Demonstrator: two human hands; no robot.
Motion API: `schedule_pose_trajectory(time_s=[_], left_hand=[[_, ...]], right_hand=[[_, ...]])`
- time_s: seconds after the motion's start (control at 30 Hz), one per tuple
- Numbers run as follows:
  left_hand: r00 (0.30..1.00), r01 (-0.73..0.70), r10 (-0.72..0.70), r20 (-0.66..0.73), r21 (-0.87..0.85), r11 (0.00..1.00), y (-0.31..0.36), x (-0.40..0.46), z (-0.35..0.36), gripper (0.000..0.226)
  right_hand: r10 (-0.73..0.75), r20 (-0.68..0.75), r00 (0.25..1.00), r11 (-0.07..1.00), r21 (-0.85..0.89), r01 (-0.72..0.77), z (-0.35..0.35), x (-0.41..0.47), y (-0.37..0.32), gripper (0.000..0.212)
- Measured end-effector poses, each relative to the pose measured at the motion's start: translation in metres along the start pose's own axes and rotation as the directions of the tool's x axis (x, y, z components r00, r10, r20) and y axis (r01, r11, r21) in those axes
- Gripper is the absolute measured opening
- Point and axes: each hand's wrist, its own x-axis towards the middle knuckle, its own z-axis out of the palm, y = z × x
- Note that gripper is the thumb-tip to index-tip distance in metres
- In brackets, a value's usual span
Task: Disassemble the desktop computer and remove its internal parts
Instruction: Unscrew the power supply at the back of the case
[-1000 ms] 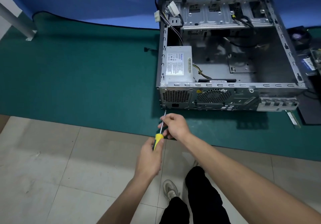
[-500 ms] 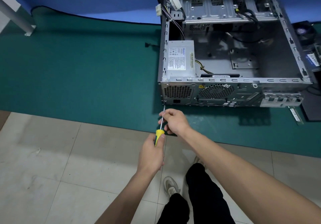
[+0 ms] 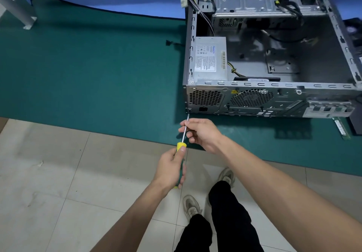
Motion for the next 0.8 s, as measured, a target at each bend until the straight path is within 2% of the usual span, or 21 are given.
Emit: schedule_pose_trajectory(time_s=[0.07,0.13,0.2,0.23,0.27,0.3,0.37,0.43,0.47,0.5,0.53,0.57,0.63,0.7,0.73,0.8], left_hand=[[0.989,0.121,-0.101,0.106,-0.198,0.973,0.001,0.002,-0.002,0.041],[0.937,0.31,-0.207,0.282,-0.399,0.863,0.002,0.002,-0.003,0.046],[0.878,0.424,-0.221,0.425,-0.475,0.771,0.003,0.003,-0.004,0.046],[0.871,0.423,-0.215,0.441,-0.452,0.786,0.003,0.004,-0.003,0.042],[0.888,0.382,-0.217,0.406,-0.388,0.839,0.004,0.006,-0.001,0.038],[0.926,0.3,-0.209,0.313,-0.276,0.913,0.004,0.008,0.003,0.036],[0.991,0.131,-0.133,0.022,0.056,0.99,0.008,0.012,0.01,0.033],[0.968,0.101,0.005,-0.249,0.413,0.905,0.008,0.015,0.015,0.031],[0.945,0.112,0.073,-0.317,0.527,0.842,0.01,0.014,0.018,0.031],[0.942,0.106,0.092,-0.322,0.549,0.829,0.011,0.014,0.02,0.031],[0.96,0.085,0.052,-0.274,0.466,0.881,0.011,0.016,0.02,0.031],[0.981,0.087,-0.028,-0.194,0.301,0.95,0.013,0.019,0.02,0.029],[0.976,0.218,-0.218,0.025,0.0,0.976,0.02,0.021,0.014,0.029],[0.918,0.344,-0.312,0.246,-0.098,0.934,0.024,0.023,0.003,0.037],[0.895,0.373,-0.324,0.308,-0.113,0.921,0.024,0.024,-0.001,0.041],[0.901,0.362,-0.316,0.297,-0.111,0.926,0.023,0.027,-0.003,0.037]], right_hand=[[-0.025,-0.028,0.999,1.0,0.015,0.025,0.001,0.0,0.001,0.018],[-0.05,-0.066,0.997,0.999,0.004,0.05,0.001,0.0,0.002,0.016],[-0.065,-0.106,0.992,0.998,-0.013,0.064,0.001,0.0,0.002,0.015],[-0.069,-0.124,0.99,0.998,-0.021,0.067,0.002,0.0,0.003,0.016],[-0.072,-0.142,0.987,0.997,-0.031,0.068,0.002,0.0,0.003,0.016],[-0.074,-0.16,0.984,0.997,-0.043,0.068,0.003,0.001,0.003,0.017],[-0.079,-0.203,0.976,0.996,-0.054,0.069,0.007,0.003,0.004,0.017],[-0.074,-0.238,0.968,0.997,-0.045,0.065,0.012,0.004,0.004,0.016],[-0.068,-0.249,0.966,0.997,-0.041,0.059,0.014,0.004,0.004,0.015],[-0.066,-0.252,0.965,0.997,-0.045,0.056,0.015,0.003,0.004,0.015],[-0.068,-0.25,0.966,0.997,-0.056,0.056,0.015,0.002,0.004,0.016],[-0.07,-0.238,0.969,0.996,-0.068,0.055,0.013,0.001,0.004,0.017],[-0.053,-0.167,0.985,0.997,-0.056,0.044,0.007,-0.001,0.002,0.017],[-0.024,-0.069,0.997,1.0,0.007,0.025,0.003,-0.003,0.0,0.013],[-0.019,-0.047,0.999,1.0,0.017,0.02,0.003,-0.003,-0.002,0.011],[-0.024,-0.085,0.996,1.0,-0.012,0.023,0.003,-0.002,-0.002,0.009]])
